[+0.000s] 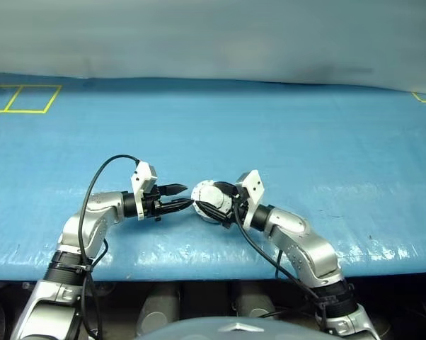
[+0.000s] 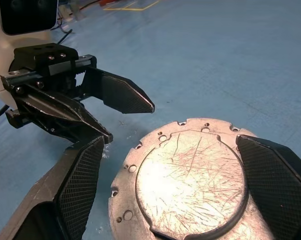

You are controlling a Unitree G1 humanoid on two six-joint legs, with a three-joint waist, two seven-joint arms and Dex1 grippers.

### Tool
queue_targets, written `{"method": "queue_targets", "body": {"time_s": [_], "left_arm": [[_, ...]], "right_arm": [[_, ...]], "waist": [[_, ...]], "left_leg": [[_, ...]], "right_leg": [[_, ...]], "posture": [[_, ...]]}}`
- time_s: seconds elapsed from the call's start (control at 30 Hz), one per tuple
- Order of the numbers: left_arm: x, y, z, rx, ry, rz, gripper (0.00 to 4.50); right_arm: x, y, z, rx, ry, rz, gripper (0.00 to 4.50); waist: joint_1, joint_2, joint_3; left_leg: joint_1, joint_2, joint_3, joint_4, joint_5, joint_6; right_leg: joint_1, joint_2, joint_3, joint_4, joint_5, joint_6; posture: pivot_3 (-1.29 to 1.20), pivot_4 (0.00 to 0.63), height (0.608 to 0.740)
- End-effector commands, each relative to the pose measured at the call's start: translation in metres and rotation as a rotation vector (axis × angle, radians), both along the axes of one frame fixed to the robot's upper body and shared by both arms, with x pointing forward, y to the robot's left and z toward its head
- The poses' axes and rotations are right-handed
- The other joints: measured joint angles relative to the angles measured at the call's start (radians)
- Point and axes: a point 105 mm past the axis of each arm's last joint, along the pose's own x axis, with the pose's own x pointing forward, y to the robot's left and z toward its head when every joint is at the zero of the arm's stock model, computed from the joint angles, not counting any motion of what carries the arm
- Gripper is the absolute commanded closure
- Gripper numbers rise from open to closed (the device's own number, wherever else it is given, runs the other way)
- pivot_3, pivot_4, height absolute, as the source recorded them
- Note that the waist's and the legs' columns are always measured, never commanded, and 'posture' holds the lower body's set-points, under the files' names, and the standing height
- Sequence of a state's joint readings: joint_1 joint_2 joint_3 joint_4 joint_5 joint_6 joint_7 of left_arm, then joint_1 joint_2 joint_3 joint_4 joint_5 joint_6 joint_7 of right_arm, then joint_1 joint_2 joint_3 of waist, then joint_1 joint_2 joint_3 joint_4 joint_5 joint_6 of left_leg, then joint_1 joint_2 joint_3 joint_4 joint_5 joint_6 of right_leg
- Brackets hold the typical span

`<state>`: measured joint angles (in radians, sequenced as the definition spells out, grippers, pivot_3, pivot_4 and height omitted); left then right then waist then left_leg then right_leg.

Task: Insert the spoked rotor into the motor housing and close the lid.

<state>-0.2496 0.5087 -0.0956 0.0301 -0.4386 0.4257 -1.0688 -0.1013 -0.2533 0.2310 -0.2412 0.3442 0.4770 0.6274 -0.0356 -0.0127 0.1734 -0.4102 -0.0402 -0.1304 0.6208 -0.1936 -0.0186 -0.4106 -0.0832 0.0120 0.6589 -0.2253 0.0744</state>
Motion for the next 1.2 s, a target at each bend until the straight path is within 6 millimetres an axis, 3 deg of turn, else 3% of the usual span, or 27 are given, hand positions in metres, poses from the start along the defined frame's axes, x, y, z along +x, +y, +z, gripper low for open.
{"method": "queue_targets", "body": {"time_s": [0.03,0.33,0.43,0.53,0.97,1.2], "left_arm": [[0.000,-0.006,0.009,-0.014,-0.050,-0.014,1.90],[0.001,-0.006,0.008,-0.010,-0.054,-0.009,1.90],[0.001,-0.005,0.009,-0.009,-0.054,-0.007,1.90],[0.001,-0.003,0.009,-0.005,-0.054,-0.004,1.90],[-0.002,-0.002,0.000,0.030,-0.024,-0.012,1.90],[-0.001,-0.005,0.002,0.019,-0.032,-0.015,1.90]], "right_arm": [[-0.003,0.005,-0.007,-0.060,-0.046,0.012,0.02],[0.012,-0.008,-0.024,-0.240,-0.179,-0.097,0.02],[0.012,-0.009,-0.023,-0.216,-0.170,-0.092,0.60],[0.008,-0.007,-0.015,-0.151,-0.153,-0.067,1.46],[-0.001,-0.008,0.007,-0.101,-0.154,0.019,1.45],[-0.001,-0.009,-0.019,-0.236,-0.136,0.051,1.45]], "waist": [[0.000,0.000,0.000],[0.000,0.000,0.000],[0.001,0.000,0.000],[0.002,0.000,0.000],[0.009,0.000,0.000],[0.008,0.000,0.000]], "left_leg": [[0.000,0.000,0.000,0.000,0.000,0.000],[0.001,0.000,0.000,0.001,0.000,0.000],[0.002,0.000,0.000,0.001,0.000,0.000],[0.002,0.000,0.000,0.001,0.000,0.000],[0.000,0.000,0.000,0.000,0.000,0.000],[0.001,0.000,0.000,0.000,0.000,0.000]], "right_leg": [[0.000,0.000,0.000,0.000,0.000,0.000],[0.002,0.000,0.000,0.000,0.000,0.000],[0.002,0.000,0.000,0.000,0.000,0.000],[0.003,0.000,0.000,0.000,0.000,0.000],[0.001,0.000,0.000,0.000,0.000,0.000],[0.001,0.000,0.000,0.000,0.000,0.000]], "posture": [[0.00,0.150,0.740],[0.00,0.150,0.740],[0.00,0.150,0.740],[0.00,0.150,0.740],[0.00,0.150,0.740],[0.00,0.150,0.740]]}}
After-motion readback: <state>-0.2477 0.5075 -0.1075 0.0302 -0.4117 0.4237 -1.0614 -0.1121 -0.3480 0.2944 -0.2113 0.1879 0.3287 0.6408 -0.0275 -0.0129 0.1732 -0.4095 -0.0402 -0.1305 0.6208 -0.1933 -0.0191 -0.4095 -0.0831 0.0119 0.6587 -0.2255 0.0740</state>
